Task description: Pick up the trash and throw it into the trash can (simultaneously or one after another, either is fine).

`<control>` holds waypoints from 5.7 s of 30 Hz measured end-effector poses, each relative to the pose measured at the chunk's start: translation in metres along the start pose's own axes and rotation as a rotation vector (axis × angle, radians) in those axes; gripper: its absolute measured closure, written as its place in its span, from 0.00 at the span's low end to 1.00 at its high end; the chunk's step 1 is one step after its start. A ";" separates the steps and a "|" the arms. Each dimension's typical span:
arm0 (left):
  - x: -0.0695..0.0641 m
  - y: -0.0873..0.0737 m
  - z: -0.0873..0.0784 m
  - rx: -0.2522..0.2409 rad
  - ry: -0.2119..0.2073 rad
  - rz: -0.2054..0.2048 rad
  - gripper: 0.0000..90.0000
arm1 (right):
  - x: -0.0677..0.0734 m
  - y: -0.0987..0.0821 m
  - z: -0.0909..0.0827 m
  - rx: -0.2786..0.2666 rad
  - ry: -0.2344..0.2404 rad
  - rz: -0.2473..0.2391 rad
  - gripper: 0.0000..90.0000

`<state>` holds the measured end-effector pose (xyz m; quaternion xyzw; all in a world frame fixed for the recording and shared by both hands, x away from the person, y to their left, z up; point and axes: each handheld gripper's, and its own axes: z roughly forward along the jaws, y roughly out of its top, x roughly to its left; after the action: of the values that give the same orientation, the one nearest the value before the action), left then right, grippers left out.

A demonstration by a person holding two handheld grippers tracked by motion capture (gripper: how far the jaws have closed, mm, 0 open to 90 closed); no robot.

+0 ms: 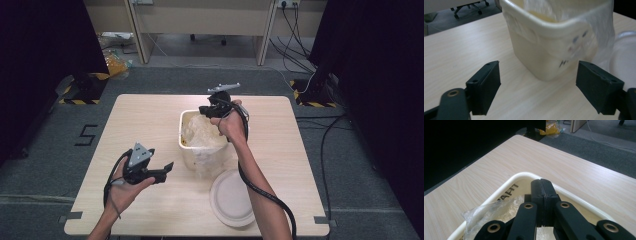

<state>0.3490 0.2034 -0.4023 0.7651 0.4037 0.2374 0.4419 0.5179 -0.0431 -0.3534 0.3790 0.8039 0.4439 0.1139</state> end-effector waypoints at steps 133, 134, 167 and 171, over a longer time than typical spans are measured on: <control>-0.032 -0.069 0.028 0.158 -0.222 -0.048 0.39 | -0.018 -0.103 -0.129 -0.016 -0.099 -0.062 0.49; -0.035 -0.071 0.030 0.160 -0.225 -0.042 0.39 | -0.017 -0.110 -0.133 -0.018 -0.099 -0.059 0.49; -0.094 -0.094 0.073 0.195 -0.199 0.052 0.19 | -0.008 -0.242 -0.176 -0.008 -0.096 0.094 0.43; -0.101 -0.093 0.076 0.197 -0.202 0.082 0.19 | -0.005 -0.242 -0.171 0.004 -0.082 0.090 0.43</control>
<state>0.3087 0.1092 -0.5211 0.8406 0.3470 0.1363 0.3929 0.3093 -0.2312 -0.4483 0.4329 0.7816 0.4311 0.1258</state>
